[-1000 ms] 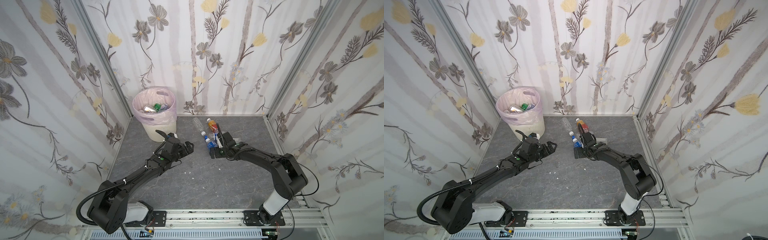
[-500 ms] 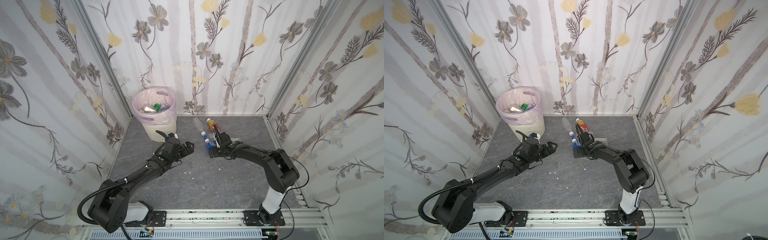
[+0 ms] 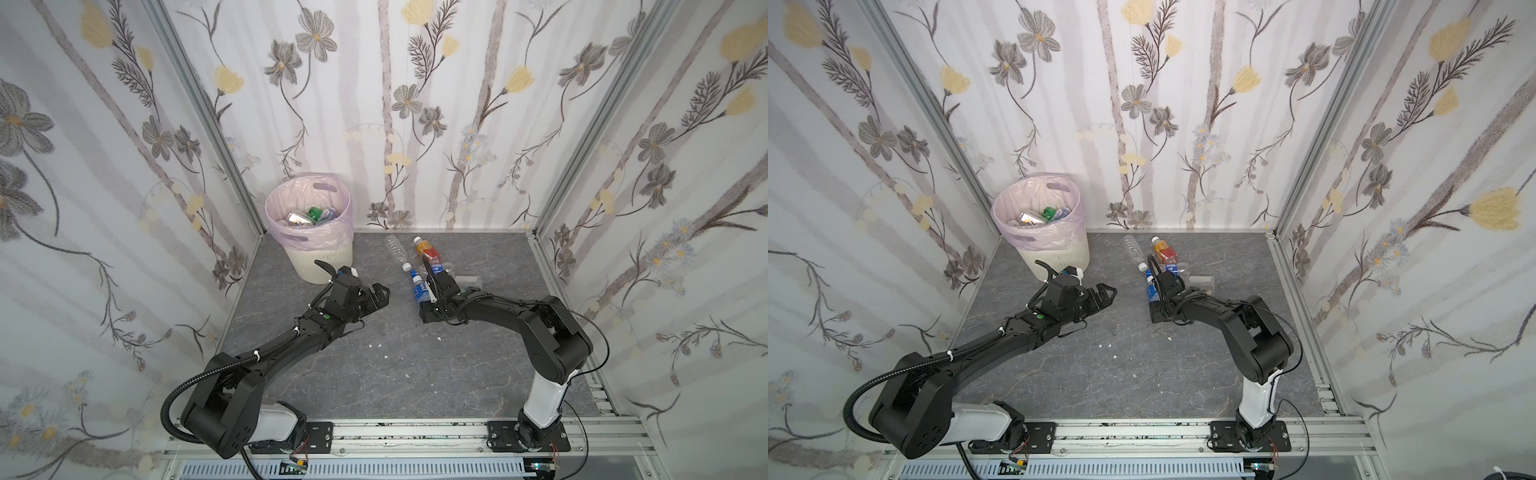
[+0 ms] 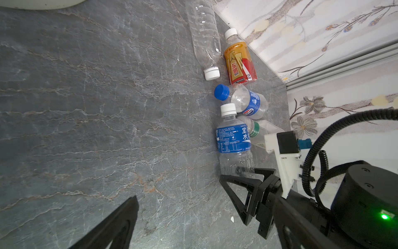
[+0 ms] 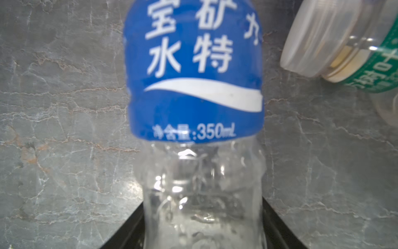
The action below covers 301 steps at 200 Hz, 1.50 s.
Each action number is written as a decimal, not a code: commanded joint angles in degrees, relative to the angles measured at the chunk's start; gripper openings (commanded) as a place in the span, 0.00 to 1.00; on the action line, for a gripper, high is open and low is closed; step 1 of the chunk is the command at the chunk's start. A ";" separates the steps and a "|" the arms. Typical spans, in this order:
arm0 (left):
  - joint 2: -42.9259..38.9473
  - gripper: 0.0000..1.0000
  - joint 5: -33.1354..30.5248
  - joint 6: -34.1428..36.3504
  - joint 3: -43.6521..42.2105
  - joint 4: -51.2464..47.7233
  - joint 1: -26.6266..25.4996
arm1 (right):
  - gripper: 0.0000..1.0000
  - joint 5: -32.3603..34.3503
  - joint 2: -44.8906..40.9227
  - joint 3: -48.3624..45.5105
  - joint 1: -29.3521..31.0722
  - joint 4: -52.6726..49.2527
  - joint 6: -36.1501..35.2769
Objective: Throw the plastic bottles in the bin
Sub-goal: 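Lift the blue-labelled bottle with the right gripper toward the left gripper, then close the left gripper on the bottle's white cap while the right holds it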
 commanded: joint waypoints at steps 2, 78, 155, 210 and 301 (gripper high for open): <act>0.54 1.00 0.01 -2.31 0.68 2.08 0.07 | 0.57 -0.71 -0.91 -1.06 0.36 2.09 -0.17; 1.55 1.00 3.45 -4.01 1.71 2.07 0.35 | 0.52 -2.31 -5.91 -4.89 3.02 3.21 1.33; 4.72 1.00 12.15 -6.49 6.84 3.47 2.45 | 0.51 -4.19 -12.13 -3.32 7.55 2.87 4.78; 6.07 1.00 15.94 -10.89 6.53 10.12 2.60 | 0.51 -6.24 -14.82 0.27 8.76 2.73 6.81; 6.81 0.90 16.20 -9.13 7.58 10.78 2.54 | 0.51 -8.42 -14.37 4.26 10.83 3.14 8.09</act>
